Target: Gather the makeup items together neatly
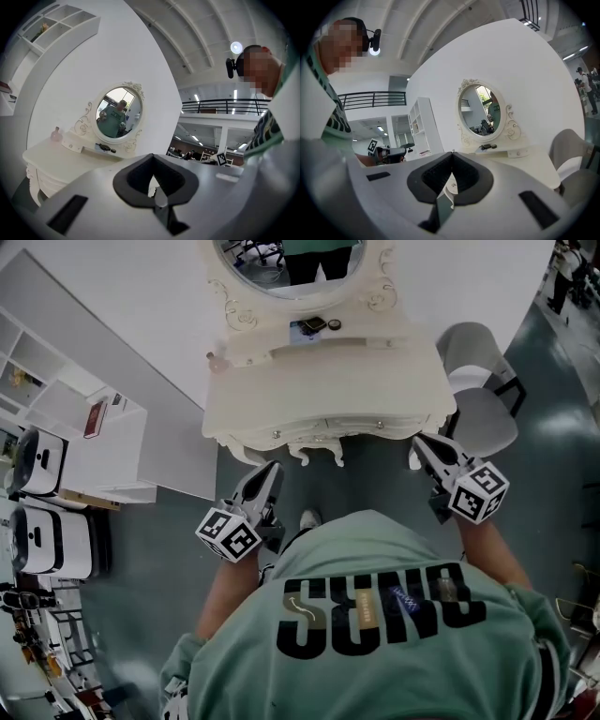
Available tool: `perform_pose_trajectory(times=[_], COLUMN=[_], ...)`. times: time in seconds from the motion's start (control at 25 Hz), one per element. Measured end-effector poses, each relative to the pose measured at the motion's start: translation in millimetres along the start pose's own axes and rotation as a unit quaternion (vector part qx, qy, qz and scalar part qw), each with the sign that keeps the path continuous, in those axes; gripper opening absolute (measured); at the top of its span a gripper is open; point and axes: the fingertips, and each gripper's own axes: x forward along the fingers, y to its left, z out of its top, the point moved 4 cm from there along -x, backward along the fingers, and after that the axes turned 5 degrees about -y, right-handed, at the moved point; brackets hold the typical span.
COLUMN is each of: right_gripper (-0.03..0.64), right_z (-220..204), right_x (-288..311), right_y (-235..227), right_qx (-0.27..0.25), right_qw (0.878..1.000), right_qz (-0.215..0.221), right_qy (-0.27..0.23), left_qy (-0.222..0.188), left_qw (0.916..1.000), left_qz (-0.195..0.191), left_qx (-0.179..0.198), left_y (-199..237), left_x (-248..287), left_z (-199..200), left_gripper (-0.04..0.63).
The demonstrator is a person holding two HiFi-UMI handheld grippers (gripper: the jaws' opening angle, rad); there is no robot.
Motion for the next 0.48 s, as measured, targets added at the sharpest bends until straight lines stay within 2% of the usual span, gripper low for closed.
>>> perform_pose_trajectory(times=[0.2, 0.36, 0.48], right_gripper=[-0.005, -0.005, -0.005], right_z=[-3, 5, 19], right_x=[65, 142, 203], right_y=[-19, -38, -49], right_qx=[-0.009, -0.026, -0.024], right_qw=[1.0, 0.999, 0.998], right_qz=[-0.012, -0.032, -0.057], right_qy=[0.006, 0.001, -0.001], left_qy=[-0.003, -0.001, 0.016], left_qw=[0.9998, 0.9987, 0.9965], left_qz=[-0.013, -0.049, -0.081], left_qx=[-0.013, -0.016, -0.014], left_y=[71, 149, 206], left_x=[30, 74, 114], left_z=[14, 36, 62], left_gripper=[0.0, 0.0, 0.0])
